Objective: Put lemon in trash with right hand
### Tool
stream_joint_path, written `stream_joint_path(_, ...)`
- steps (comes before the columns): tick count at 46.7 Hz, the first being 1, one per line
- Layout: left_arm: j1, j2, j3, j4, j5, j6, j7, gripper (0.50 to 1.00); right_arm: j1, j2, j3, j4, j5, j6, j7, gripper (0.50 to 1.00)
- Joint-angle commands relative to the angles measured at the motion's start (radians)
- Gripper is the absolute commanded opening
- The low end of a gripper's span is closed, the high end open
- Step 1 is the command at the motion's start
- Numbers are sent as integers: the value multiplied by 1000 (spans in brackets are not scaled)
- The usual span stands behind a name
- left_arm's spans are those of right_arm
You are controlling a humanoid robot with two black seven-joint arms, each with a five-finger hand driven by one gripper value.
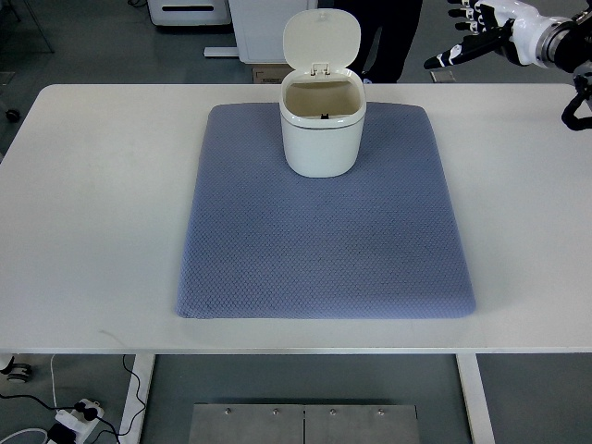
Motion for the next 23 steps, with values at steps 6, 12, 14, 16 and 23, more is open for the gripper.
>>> stream_joint_path(6, 0, 0, 0, 0, 0, 0, 0, 1000, -50, 0, 100, -2, 1, 1, -6, 1000)
stream_joint_path(12, 0, 0, 0, -1, 0, 0, 0, 1000, -107, 4, 199, -25, 2, 1, -5, 1000)
stream_joint_path(14, 0, 0, 0, 0, 0, 0, 0, 1000, -125, 9, 245, -36, 2, 1, -2, 1000)
stream_joint_path(16, 0, 0, 0, 0, 0, 0, 0, 1000, -148, 14, 288, -48, 2, 0, 1, 1000)
stream_joint_path(23, 0, 0, 0, -1, 0, 0, 0, 1000, -220, 37, 423, -82, 1, 0, 4, 1000)
